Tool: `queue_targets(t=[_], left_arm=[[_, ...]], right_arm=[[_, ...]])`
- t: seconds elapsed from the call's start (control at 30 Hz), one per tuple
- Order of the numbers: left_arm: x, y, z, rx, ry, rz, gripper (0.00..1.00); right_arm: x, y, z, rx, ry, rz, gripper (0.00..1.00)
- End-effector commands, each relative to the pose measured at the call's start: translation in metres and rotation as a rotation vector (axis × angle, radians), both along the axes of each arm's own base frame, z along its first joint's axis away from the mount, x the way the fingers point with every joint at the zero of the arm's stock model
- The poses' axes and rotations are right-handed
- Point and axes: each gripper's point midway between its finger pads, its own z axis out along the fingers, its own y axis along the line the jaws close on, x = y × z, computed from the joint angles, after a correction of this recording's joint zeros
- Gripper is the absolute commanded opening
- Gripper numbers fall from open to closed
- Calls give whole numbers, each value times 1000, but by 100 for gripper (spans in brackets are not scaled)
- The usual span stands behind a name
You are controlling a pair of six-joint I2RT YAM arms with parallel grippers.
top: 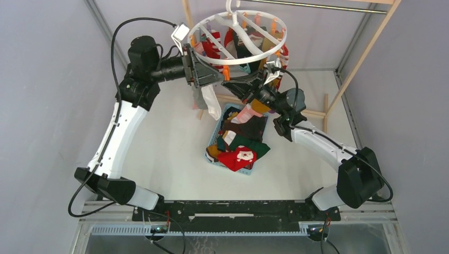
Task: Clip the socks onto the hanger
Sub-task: Open the clamp at the hanger.
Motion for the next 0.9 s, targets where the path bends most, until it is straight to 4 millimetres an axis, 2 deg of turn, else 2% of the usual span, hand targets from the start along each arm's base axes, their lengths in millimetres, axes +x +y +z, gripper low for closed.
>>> queue_targets(t=[0.0,0.17,0.33,0.53,0.73,0.87], left_arm=[[2,-2,-6,8,-20,-2,71],[9,-4,-11,13,-14,3,72],[18,-10,-4,-26,-8,-8,75],[12,-15,5,-76,-13,-79,76],[11,-15,7,-108,-38,-78,74],[20,-13,-1,-102,-39,-24,72]], right_arm=[[-35,1,31,63,-32,174,0],[-40,-1,33,83,-4,223,0],[-44,3,31,81,20,283,0],[-45,8,29,64,43,325,0],[-45,11,29,60,64,355,0],[-46,11,31,65,63,364,0]])
